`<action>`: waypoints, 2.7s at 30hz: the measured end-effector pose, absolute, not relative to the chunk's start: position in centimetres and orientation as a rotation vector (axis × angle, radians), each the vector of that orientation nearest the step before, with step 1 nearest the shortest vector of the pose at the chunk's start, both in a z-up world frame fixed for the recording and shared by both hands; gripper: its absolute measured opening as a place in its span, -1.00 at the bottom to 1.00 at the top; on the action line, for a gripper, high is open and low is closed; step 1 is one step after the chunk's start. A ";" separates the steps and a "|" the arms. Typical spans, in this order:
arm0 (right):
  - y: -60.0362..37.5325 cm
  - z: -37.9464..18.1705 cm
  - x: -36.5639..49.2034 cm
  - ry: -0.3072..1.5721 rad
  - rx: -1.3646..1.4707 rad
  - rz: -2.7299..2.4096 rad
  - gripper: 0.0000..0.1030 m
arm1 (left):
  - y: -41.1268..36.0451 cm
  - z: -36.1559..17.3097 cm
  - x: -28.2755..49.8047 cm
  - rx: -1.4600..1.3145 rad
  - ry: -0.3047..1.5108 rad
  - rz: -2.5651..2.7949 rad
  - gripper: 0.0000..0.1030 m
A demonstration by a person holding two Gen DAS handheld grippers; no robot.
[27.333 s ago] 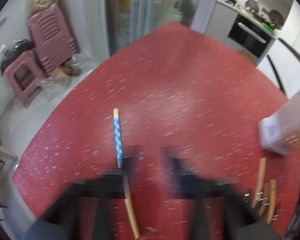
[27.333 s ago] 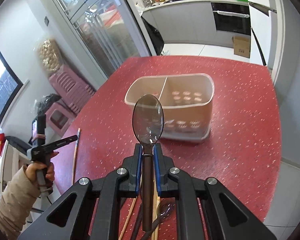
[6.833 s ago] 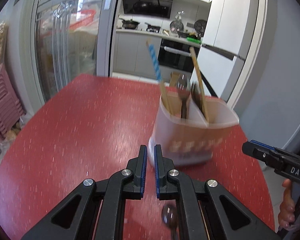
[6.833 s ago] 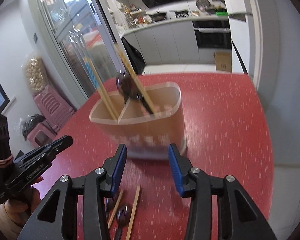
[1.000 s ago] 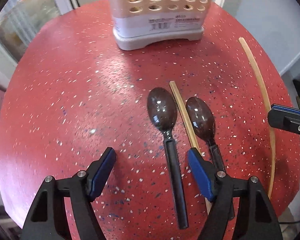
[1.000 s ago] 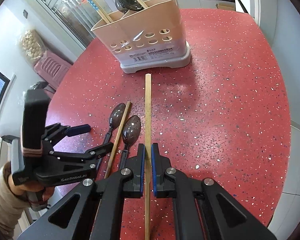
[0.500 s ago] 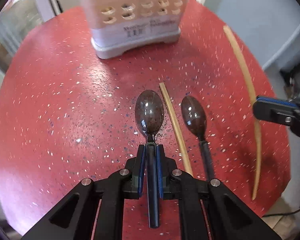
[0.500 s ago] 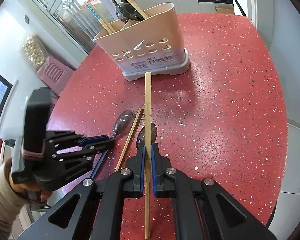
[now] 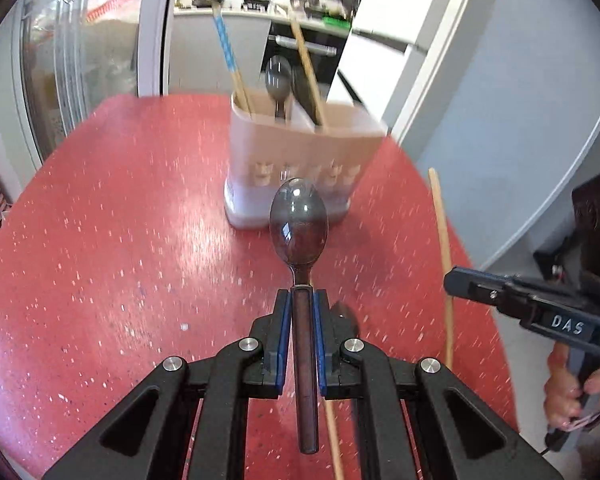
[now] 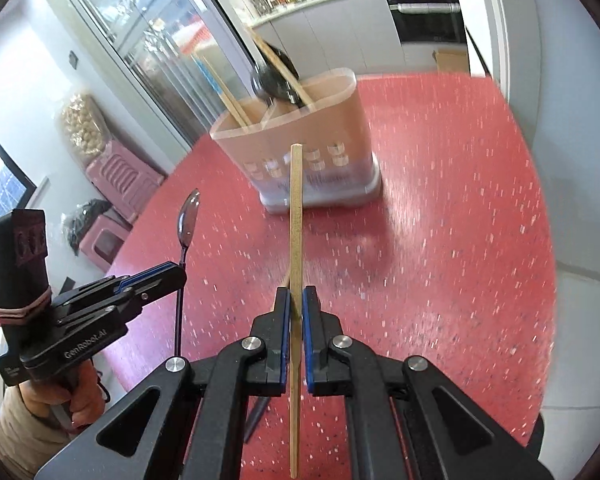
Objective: Organize utensils
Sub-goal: 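Lift the spoon and chopstick and lower them into the beige caddy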
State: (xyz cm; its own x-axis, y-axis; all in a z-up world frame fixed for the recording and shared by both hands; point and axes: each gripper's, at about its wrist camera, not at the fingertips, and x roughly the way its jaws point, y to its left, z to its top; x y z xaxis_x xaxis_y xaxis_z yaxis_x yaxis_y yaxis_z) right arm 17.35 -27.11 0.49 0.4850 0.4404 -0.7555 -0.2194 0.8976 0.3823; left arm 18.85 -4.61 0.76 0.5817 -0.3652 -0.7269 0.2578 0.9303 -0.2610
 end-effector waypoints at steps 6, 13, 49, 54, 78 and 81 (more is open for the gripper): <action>-26.8 4.7 19.0 0.864 0.219 0.388 -0.87 | -2.9 5.5 19.6 -0.164 0.770 -0.355 -0.24; -25.7 9.1 23.4 0.775 0.213 0.376 -0.87 | -1.8 10.0 22.4 -0.187 0.666 -0.342 -0.24; -19.6 5.7 35.7 0.488 -0.104 0.279 -0.88 | -4.2 5.9 32.7 -0.140 0.502 -0.203 -0.24; -19.2 4.5 34.5 0.502 -0.132 0.290 -0.88 | -3.9 5.3 32.4 -0.127 0.529 -0.190 -0.24; -19.6 3.5 34.3 0.618 -0.082 0.351 -0.35 | -3.8 5.4 30.2 -0.076 0.547 -0.163 -0.24; -20.1 4.1 34.0 0.613 -0.049 0.344 -0.33 | -3.5 5.8 29.6 -0.071 0.537 -0.154 -0.23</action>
State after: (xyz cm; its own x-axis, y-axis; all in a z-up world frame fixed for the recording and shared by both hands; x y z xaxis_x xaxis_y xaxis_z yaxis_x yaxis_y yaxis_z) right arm 33.95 -20.13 4.14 0.7631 0.3017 -0.5715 -0.3305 0.9421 0.0561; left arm 29.65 -3.54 5.83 0.8481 -0.1643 -0.5038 0.1269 0.9860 -0.1079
